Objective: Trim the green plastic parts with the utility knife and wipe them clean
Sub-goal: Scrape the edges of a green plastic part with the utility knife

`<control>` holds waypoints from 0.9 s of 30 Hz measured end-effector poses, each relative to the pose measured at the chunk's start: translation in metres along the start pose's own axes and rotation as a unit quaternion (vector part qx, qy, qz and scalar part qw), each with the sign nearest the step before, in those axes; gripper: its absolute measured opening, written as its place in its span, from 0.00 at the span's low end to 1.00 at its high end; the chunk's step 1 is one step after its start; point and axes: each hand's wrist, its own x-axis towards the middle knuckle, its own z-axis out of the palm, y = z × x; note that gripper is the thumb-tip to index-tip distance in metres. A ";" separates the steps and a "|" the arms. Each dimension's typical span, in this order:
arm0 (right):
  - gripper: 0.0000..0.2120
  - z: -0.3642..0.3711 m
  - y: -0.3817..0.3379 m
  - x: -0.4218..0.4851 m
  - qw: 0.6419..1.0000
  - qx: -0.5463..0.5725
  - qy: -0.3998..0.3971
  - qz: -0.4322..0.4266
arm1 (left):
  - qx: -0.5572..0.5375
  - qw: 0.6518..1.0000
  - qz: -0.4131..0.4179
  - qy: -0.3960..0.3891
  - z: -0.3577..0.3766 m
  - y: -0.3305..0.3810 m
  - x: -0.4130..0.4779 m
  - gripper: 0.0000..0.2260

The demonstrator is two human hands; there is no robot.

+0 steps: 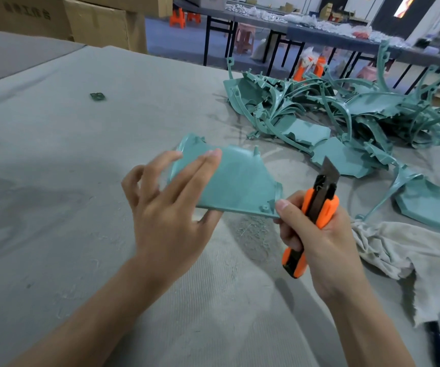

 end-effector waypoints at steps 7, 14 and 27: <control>0.10 -0.011 0.002 0.004 0.997 -0.013 0.034 -0.071 | -0.460 0.753 -0.465 -0.070 -0.004 -0.015 0.018 0.35; 0.13 -0.012 0.002 0.004 0.994 -0.060 -0.007 -0.092 | -0.679 0.466 -0.502 -0.265 -0.009 -0.027 0.020 0.19; 0.09 -0.013 0.012 0.010 0.988 -0.024 0.144 -0.045 | -0.589 0.598 -0.507 -0.195 -0.004 -0.021 0.018 0.07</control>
